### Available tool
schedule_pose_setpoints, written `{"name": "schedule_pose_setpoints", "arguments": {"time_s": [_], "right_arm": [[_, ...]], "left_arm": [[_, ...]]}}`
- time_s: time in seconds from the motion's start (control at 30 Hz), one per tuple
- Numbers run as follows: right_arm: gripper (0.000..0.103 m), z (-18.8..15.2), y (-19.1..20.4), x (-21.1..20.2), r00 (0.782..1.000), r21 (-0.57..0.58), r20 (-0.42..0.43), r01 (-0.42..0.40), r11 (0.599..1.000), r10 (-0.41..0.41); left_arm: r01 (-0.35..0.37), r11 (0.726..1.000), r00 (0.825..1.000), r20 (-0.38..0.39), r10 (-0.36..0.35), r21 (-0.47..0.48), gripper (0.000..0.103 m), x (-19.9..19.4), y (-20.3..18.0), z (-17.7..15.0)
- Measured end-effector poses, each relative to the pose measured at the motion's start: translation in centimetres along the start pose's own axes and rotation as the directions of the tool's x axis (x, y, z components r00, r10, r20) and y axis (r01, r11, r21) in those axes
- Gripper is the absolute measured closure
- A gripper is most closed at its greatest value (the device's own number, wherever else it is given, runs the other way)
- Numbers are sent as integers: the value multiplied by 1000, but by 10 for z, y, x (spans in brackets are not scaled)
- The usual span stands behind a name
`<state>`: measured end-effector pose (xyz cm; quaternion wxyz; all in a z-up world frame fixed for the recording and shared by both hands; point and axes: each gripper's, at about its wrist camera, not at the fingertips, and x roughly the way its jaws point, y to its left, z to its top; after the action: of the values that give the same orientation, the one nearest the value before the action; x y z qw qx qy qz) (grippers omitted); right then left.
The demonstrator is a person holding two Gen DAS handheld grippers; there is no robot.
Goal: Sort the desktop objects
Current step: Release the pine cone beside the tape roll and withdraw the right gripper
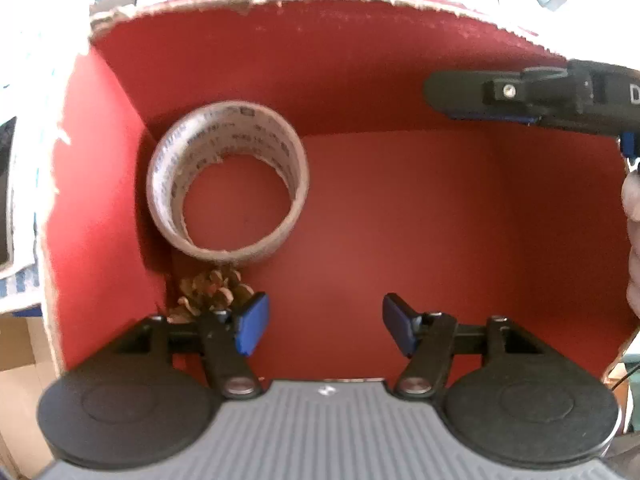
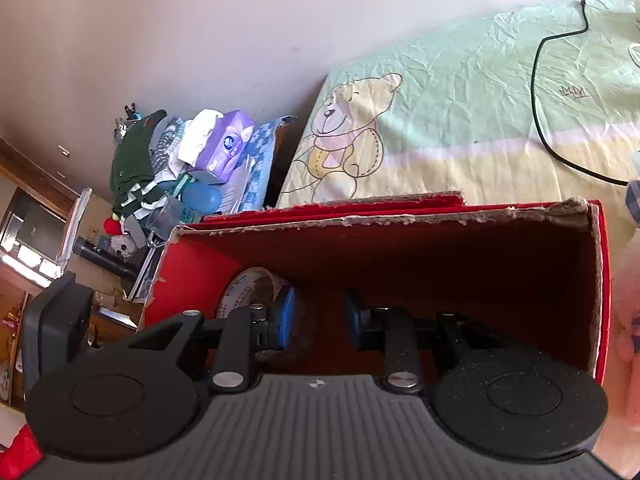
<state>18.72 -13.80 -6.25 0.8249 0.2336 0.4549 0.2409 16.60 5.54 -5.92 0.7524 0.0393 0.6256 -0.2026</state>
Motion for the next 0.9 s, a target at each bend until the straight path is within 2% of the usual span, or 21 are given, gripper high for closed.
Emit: {"name": "schedule_pose_setpoints", "arguments": {"time_s": [0.17,0.27,0.37,0.57,0.73,0.9], "right_arm": [[72,-1,5,-1,1000,-28,6,10,1000,-10],[72,-6,20,-3,998,-113,15,59,992,-57],[72,-14,34,-7,996,-177,16,94,980,-93],[72,-31,42,-15,983,-198,41,182,963,-178],[71,-47,44,-28,981,-177,62,192,965,-184],[70,-61,54,-44,980,-204,92,191,960,-175]], "left_arm": [[-48,999,996,76,48,1,35,-17,-11,-6],[-105,994,985,142,103,5,29,-33,-25,-12],[-139,990,971,196,139,-13,28,-49,-31,-21],[-226,971,941,242,237,-74,28,-60,-52,-28],[-261,957,922,260,286,-127,28,-66,-65,-44],[-289,943,905,276,325,-163,28,-64,-81,-52]]}}
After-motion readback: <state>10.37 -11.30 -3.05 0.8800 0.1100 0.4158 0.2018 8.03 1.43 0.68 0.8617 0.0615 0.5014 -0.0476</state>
